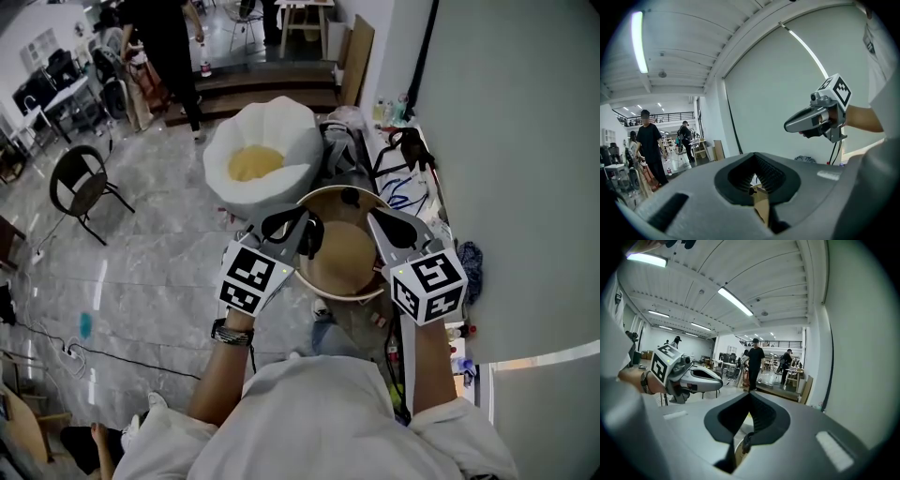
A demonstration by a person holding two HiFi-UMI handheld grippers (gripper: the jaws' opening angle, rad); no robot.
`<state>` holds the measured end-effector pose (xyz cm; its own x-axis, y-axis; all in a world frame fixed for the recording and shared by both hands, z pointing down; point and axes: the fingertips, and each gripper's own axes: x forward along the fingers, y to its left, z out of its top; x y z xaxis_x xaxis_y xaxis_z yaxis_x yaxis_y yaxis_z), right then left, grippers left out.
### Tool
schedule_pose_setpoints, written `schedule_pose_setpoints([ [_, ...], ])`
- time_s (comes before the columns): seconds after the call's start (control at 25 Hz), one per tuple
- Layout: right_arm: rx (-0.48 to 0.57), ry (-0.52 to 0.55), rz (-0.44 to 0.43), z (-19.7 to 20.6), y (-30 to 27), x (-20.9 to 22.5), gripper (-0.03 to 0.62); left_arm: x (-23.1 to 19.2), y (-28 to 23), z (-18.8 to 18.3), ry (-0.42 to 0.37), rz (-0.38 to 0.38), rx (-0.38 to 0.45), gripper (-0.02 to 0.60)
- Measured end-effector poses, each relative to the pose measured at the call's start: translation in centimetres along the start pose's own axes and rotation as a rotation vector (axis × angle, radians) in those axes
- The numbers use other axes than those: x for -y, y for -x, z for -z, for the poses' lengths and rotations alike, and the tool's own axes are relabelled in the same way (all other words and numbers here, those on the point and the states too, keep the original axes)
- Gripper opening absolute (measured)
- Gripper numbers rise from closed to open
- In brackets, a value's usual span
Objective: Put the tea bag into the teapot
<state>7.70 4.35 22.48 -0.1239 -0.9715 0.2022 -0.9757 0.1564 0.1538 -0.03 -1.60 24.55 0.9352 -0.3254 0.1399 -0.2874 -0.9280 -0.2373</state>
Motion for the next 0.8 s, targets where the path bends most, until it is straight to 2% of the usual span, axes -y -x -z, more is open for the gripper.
schedule_pose_setpoints([
  [0.8,-0.025,-0.018,-0.039,1.1,-2.5,-0.7,0.005,-1.6,0.0,2.0,0.03,0.004,-0.019,0.006],
])
